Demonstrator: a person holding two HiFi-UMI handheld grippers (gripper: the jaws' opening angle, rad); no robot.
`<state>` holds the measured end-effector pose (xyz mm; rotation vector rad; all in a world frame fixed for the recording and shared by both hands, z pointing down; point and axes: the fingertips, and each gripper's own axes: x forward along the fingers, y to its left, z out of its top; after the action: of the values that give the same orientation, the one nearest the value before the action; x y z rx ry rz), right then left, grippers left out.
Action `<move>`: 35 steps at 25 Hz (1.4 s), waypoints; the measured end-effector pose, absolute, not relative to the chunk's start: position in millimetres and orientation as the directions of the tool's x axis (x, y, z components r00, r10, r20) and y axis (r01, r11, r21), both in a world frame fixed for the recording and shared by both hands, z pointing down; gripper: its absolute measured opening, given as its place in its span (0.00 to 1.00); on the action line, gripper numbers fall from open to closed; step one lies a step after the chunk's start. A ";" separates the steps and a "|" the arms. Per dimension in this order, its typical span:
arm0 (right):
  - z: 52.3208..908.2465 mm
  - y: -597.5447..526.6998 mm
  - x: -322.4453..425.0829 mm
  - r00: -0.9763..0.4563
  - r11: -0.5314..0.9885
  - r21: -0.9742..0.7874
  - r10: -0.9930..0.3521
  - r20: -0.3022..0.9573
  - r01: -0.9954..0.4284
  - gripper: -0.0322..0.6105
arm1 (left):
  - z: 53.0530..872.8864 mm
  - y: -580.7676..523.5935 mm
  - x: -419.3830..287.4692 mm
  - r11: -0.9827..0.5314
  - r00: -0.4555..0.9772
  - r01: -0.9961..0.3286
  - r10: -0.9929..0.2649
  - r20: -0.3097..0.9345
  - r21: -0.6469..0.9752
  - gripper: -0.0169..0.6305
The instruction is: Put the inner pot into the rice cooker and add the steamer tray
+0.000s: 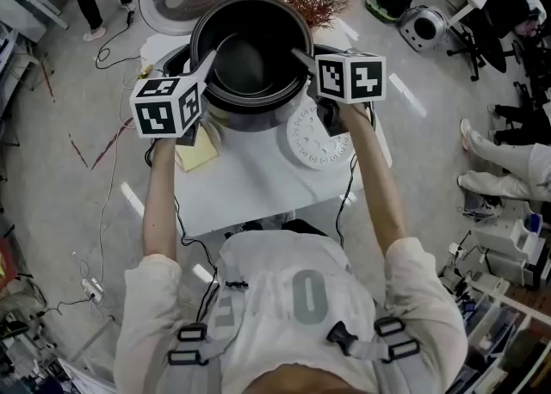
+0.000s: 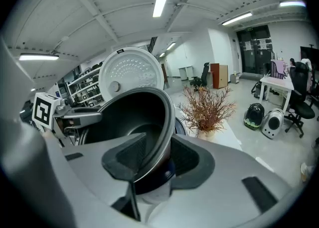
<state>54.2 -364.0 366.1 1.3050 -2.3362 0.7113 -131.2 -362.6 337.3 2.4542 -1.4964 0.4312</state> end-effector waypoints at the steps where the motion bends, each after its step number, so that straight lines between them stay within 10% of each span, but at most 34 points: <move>1: 370.0 -366.2 53.9 -0.500 0.442 -0.246 -0.671 0.548 -0.863 0.30 | 341.6 -365.1 -131.6 -0.450 0.433 -0.892 -0.820 0.375 0.044 0.34; 35: 421.2 -384.7 49.5 -0.244 0.402 0.137 -0.757 0.607 -0.905 0.32 | 418.1 -381.5 -138.7 -0.452 0.403 -0.892 -0.767 0.500 0.026 0.33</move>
<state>49.5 -384.7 421.2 1.4111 -2.0621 0.3210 -138.7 -381.5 418.1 2.3744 -1.4474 0.6159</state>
